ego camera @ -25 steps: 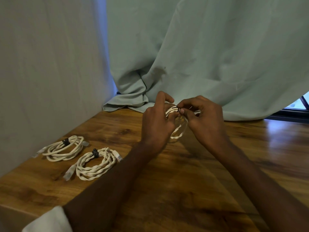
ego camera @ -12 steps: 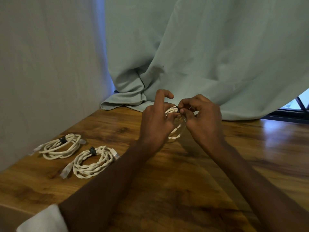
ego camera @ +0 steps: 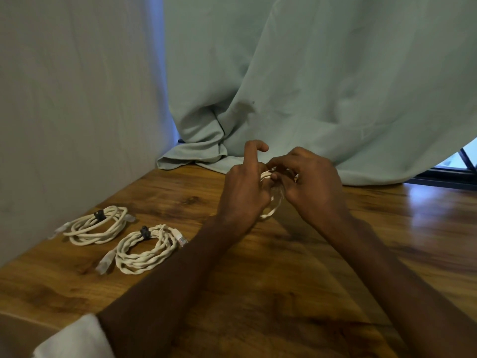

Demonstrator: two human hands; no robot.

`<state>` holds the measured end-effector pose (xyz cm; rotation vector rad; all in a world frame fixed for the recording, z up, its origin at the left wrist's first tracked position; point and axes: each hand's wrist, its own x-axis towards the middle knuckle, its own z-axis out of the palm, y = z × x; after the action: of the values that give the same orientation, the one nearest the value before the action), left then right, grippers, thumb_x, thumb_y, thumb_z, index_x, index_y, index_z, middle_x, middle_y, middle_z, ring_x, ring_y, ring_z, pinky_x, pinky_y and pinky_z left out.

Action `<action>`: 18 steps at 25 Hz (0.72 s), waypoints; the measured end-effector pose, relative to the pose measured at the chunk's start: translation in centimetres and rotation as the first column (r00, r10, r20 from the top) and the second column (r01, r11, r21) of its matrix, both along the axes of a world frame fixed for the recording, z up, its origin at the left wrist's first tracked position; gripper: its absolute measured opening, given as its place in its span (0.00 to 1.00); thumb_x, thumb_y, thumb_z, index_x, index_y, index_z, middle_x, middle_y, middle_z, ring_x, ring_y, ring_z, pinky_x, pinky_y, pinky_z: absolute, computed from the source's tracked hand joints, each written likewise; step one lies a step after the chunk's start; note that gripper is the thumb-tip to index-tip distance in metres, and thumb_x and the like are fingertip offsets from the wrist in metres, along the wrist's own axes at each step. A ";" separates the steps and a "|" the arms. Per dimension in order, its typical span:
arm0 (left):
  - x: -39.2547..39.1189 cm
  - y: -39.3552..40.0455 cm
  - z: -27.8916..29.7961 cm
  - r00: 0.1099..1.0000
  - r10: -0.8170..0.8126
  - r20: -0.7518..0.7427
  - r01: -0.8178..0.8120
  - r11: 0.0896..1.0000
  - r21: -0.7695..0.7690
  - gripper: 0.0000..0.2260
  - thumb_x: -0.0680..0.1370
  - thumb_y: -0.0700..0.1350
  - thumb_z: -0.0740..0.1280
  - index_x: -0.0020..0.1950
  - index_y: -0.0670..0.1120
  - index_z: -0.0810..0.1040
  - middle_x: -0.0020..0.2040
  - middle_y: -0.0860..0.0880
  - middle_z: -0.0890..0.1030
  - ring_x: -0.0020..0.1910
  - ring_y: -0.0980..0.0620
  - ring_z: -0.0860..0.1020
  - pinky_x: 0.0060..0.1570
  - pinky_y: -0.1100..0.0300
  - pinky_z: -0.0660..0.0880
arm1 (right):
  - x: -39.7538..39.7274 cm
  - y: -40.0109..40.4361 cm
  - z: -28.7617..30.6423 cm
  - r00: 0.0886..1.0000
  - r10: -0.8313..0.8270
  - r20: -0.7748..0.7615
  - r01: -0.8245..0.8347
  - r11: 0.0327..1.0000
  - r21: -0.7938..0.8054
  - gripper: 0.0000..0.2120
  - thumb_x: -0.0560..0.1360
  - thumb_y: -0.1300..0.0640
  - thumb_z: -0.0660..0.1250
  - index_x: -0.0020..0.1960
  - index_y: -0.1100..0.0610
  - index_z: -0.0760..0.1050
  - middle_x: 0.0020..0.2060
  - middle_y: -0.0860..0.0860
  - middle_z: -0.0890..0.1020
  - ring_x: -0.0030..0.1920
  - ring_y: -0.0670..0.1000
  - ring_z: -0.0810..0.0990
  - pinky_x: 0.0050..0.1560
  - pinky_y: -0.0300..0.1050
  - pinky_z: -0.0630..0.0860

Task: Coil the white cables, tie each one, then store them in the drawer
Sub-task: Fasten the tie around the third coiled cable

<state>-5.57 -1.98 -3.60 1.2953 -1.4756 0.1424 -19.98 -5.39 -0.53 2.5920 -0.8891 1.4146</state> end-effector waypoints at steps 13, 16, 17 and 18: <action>-0.3 -0.1 -0.1 0.998 -0.042 -0.046 0.046 0.995 0.091 0.31 0.75 0.35 0.75 0.71 0.51 0.66 0.38 0.54 0.84 0.39 0.59 0.82 0.40 0.70 0.72 | -0.3 -0.1 0.8 0.979 0.000 -0.204 0.007 0.999 0.038 0.03 0.78 0.55 0.70 0.50 0.50 0.82 0.44 0.46 0.79 0.40 0.47 0.78 0.41 0.50 0.79; -0.5 0.1 -0.1 0.996 -0.079 -0.047 0.083 0.992 0.100 0.29 0.76 0.37 0.76 0.70 0.52 0.66 0.37 0.56 0.83 0.37 0.61 0.81 0.39 0.70 0.72 | -0.8 -0.4 0.9 0.970 0.007 -0.244 0.007 0.998 0.057 0.04 0.78 0.58 0.69 0.50 0.49 0.81 0.46 0.46 0.77 0.42 0.48 0.78 0.42 0.51 0.79; -0.6 0.1 -0.2 0.994 -0.091 -0.062 0.097 0.990 0.101 0.28 0.76 0.38 0.76 0.70 0.52 0.67 0.39 0.55 0.85 0.39 0.61 0.82 0.39 0.71 0.72 | -0.7 -0.4 0.7 0.973 -0.007 -0.230 0.021 0.998 0.060 0.05 0.78 0.59 0.69 0.49 0.49 0.80 0.46 0.45 0.76 0.42 0.49 0.77 0.40 0.50 0.78; -0.7 0.1 -0.2 0.993 -0.092 -0.074 0.099 0.990 0.101 0.28 0.76 0.39 0.77 0.69 0.53 0.67 0.41 0.54 0.86 0.40 0.60 0.83 0.39 0.71 0.73 | -0.6 -0.4 0.5 0.982 -0.011 -0.191 0.027 0.997 0.077 0.06 0.77 0.61 0.69 0.48 0.49 0.80 0.45 0.45 0.75 0.41 0.49 0.77 0.39 0.49 0.77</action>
<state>-6.27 -1.85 -3.80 1.2967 -1.4992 -0.0429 -20.56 -5.80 -0.08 2.7106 -0.9575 1.1243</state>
